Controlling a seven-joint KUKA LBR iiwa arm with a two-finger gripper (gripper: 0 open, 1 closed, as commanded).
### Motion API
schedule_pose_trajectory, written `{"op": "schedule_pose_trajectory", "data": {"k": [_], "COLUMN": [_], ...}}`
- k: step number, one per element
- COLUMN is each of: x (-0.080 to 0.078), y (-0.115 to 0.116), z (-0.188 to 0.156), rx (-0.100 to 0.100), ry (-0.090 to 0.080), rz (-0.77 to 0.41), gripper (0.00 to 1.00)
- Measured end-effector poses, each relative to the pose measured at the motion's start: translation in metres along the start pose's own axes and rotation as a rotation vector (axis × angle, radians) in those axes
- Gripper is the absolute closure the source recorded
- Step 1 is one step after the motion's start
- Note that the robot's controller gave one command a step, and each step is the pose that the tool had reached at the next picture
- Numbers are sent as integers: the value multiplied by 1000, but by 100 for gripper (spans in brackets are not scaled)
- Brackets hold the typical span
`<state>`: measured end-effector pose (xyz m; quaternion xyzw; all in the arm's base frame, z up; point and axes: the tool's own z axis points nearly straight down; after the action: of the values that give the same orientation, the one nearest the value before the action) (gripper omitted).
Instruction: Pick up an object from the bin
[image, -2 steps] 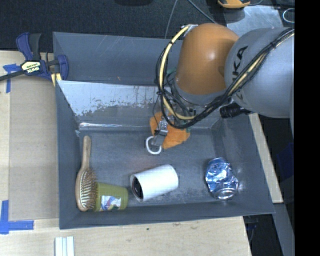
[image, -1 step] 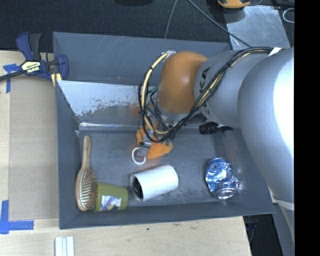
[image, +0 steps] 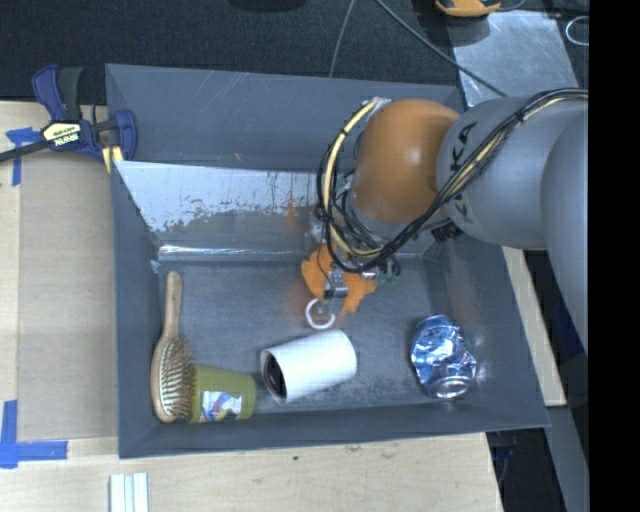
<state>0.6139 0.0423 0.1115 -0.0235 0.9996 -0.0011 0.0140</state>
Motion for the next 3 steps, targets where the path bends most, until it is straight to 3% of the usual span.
{"op": "schedule_pose_trajectory", "data": {"k": [1,2,3], "x": [1,-3,-5], "y": [-75,-133,-131], "z": [11,43,41], "rx": [4,3,4], "ry": [0,7,-2], "rz": [21,96,95], "gripper": [0,0,100]}}
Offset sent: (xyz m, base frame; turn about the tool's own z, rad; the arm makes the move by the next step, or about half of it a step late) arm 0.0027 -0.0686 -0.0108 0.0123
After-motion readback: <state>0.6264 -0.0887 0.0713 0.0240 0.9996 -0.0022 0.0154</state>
